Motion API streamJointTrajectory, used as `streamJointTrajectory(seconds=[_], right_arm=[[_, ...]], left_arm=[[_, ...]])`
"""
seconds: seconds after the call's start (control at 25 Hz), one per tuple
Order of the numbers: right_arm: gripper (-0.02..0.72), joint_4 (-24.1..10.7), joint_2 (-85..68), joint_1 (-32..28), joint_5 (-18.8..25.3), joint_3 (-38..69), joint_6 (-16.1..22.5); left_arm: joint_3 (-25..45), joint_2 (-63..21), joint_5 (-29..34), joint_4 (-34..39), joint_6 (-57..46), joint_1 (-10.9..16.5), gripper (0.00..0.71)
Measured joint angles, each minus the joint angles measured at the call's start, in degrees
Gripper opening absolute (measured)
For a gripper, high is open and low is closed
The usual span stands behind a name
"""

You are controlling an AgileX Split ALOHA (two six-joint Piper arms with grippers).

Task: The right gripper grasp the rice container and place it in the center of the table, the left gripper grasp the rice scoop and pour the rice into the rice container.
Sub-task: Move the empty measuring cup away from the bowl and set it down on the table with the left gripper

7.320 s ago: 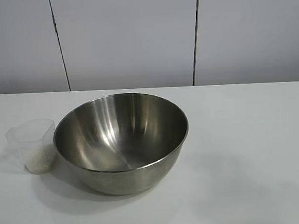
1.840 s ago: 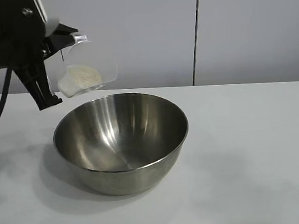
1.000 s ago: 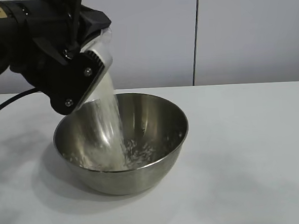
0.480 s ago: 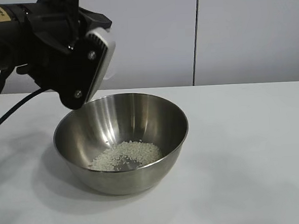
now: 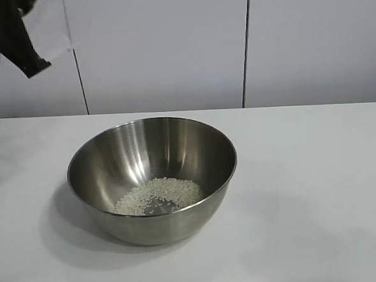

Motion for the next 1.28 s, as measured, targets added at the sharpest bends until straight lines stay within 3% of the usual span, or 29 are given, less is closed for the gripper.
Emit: streamJointTrajectory(seconds=[0.08,0.2,0.4,0.64,0.8,1.28], right_arm=[[0.452,0.0,0.0,0.0,0.0,0.0,0.0],[0.452,0.0,0.0,0.0,0.0,0.0,0.0],[0.452,0.0,0.0,0.0,0.0,0.0,0.0],[0.452,0.0,0.0,0.0,0.0,0.0,0.0],[0.452,0.0,0.0,0.0,0.0,0.0,0.0],[0.452,0.0,0.0,0.0,0.03,0.0,0.0]], left_arm=[[0.31,0.0,2.97,5.98,-12.58,3.92,0.012],[2.16,0.26,2.7,14.89,-28.38,9.1,0.012],[7.16,6.54,-6.6,24.23,-41.97,14.95,0.012],[9.99,19.67,-22.64,26.01,-39.43,15.73,0.012],[9.99,26.88,-29.42,26.79,-34.84,15.73,0.011],[9.99,33.97,-29.11,26.85,-19.98,15.73,0.011]])
